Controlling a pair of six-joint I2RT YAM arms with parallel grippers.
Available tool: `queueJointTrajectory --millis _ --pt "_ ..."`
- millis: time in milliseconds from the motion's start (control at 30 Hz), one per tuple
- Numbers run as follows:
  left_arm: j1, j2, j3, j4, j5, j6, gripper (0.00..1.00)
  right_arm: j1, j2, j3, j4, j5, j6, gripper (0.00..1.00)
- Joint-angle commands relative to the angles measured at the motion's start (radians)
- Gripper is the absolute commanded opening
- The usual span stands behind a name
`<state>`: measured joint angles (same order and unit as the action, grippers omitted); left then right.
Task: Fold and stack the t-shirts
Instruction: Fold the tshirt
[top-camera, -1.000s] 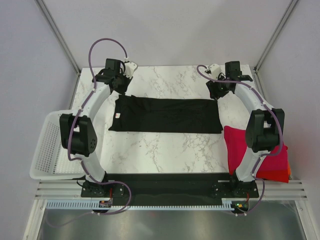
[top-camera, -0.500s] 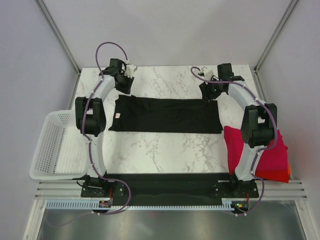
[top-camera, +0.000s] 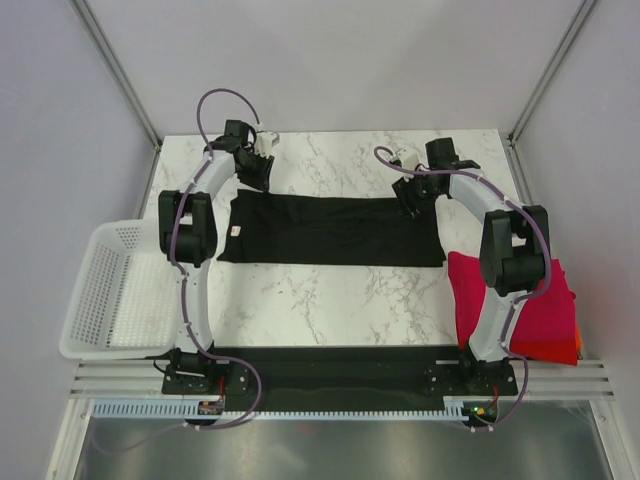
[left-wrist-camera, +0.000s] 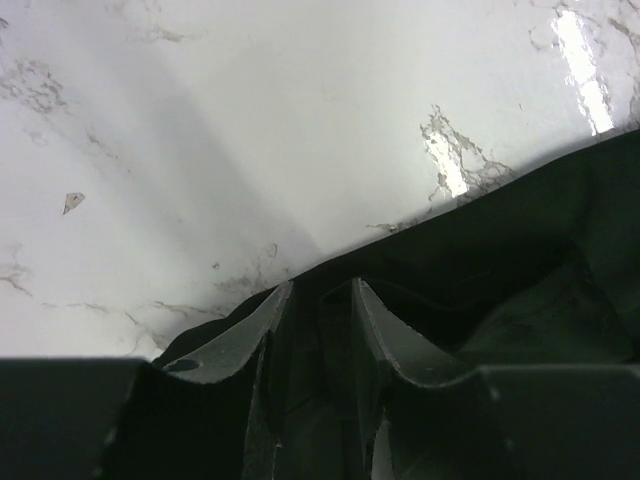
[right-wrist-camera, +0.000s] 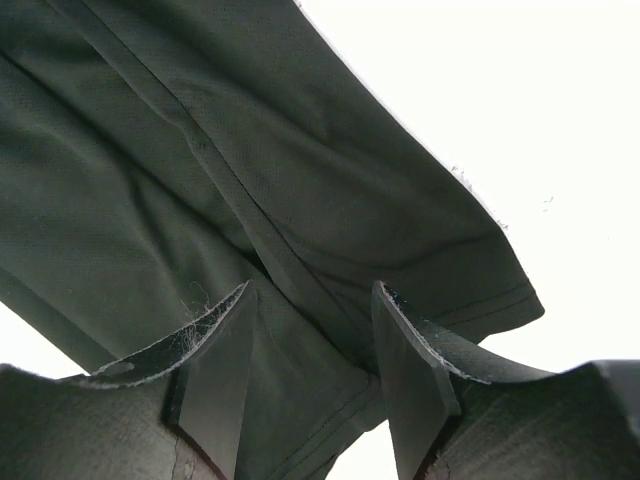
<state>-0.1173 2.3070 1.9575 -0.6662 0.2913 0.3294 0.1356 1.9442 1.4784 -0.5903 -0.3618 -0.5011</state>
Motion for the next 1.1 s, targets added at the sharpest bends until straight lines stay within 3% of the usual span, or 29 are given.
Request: queueJointTrajectory --millis 0,33,167,367,433,467,533,800,1067 --pt "-0.002 0.032 0.073 -0.009 0.034 -0.035 0.36 0.007 -0.021 0.013 0.020 -0.013 0.004 0.58" --pt "-0.001 0.037 0.078 -0.007 0.037 -0.035 0.34 0.009 -0.022 0.011 0.020 -0.009 0.004 0.58" --pt "-0.001 0.022 0.083 -0.007 0.039 -0.041 0.05 0.019 -0.027 0.002 0.020 -0.002 0.003 0.58" --pt "0.011 -0.050 0.052 -0.007 0.063 -0.055 0.02 0.022 -0.025 -0.035 0.037 0.012 -0.001 0.58" --pt "0.013 -0.063 0.049 -0.009 0.057 -0.055 0.08 0.022 -0.018 -0.036 0.038 0.017 -0.008 0.58" --pt "0.013 -0.067 0.047 -0.007 0.052 -0.056 0.28 0.021 -0.016 -0.036 0.037 0.021 -0.013 0.58" --pt "0.019 -0.084 0.047 -0.007 0.046 -0.069 0.38 0.022 -0.011 -0.033 0.037 0.026 -0.024 0.58" --pt "0.050 -0.101 0.014 -0.019 0.141 -0.089 0.39 0.021 -0.001 -0.026 0.029 0.026 -0.028 0.58" --pt "0.071 -0.008 0.041 -0.079 0.278 -0.014 0.43 0.022 -0.005 -0.023 0.011 0.029 -0.042 0.58"
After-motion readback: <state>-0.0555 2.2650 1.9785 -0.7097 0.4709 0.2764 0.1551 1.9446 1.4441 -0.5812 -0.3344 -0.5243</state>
